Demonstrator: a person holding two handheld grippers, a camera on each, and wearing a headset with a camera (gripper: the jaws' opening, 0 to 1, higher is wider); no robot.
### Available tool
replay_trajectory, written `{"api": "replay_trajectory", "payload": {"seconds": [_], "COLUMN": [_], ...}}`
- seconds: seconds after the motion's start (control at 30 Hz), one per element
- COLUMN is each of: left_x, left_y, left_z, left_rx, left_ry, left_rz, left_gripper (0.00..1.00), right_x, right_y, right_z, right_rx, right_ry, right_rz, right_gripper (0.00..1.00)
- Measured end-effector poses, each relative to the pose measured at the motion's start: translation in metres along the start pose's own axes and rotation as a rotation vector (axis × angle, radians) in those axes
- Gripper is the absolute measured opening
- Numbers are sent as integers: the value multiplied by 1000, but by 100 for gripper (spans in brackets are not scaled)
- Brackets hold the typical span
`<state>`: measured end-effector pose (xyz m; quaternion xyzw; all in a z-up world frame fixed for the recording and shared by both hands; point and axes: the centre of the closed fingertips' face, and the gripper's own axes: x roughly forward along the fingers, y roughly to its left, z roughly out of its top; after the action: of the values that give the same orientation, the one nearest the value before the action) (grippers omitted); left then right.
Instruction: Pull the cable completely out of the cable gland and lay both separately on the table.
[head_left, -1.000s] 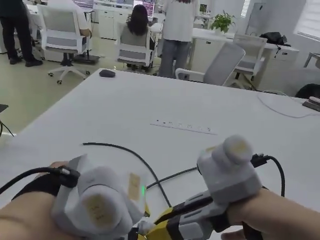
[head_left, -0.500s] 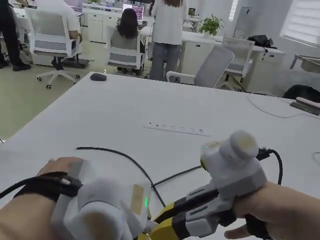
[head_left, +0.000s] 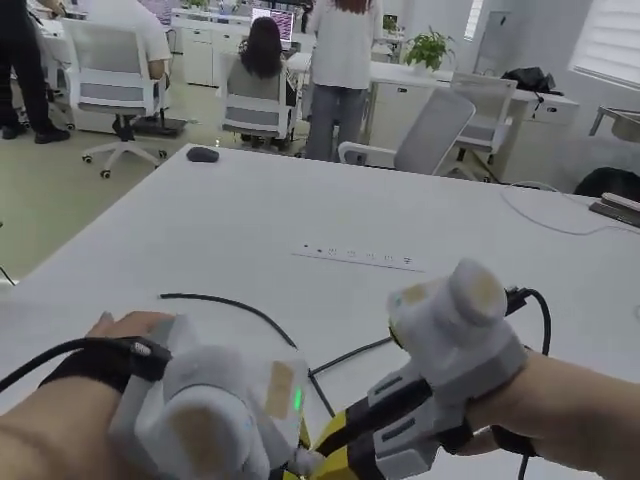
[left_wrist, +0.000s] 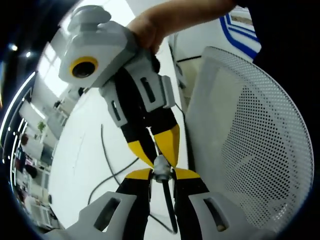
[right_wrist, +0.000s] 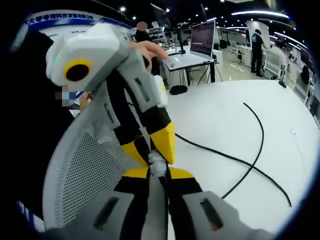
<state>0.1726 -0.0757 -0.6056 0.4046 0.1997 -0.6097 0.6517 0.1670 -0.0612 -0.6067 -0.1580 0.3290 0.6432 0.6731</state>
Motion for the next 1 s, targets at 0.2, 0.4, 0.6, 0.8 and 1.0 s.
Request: {"api": "replay_trajectory", "payload": {"seconds": [0.2,0.4,0.6,0.8,1.0], "left_x": [3,9,8,5,4], "left_y": [2,-6,0,1,7], "left_z": [-3,-4,-2,1,3], "left_rx": [-174,-269,-427,-573,-538], "left_ry": [-37,-28,-73,-110,-109], "left_rz": [-79,-184,-245,-305,-244], "left_gripper": [16,16,16,16,16], "right_x": [0,4,-1,-4,-9], "right_y": [-4,-3,-8,-6,-13], "right_z": [-1,-9,-6,-3,-1], "right_rx": [-140,-364,-539,-653,-589], "right_ry": [45,156,211,235,223], "right_rz": [-123,-230,-356,-417,-452], "right_gripper": [11,11,11,11,12]}}
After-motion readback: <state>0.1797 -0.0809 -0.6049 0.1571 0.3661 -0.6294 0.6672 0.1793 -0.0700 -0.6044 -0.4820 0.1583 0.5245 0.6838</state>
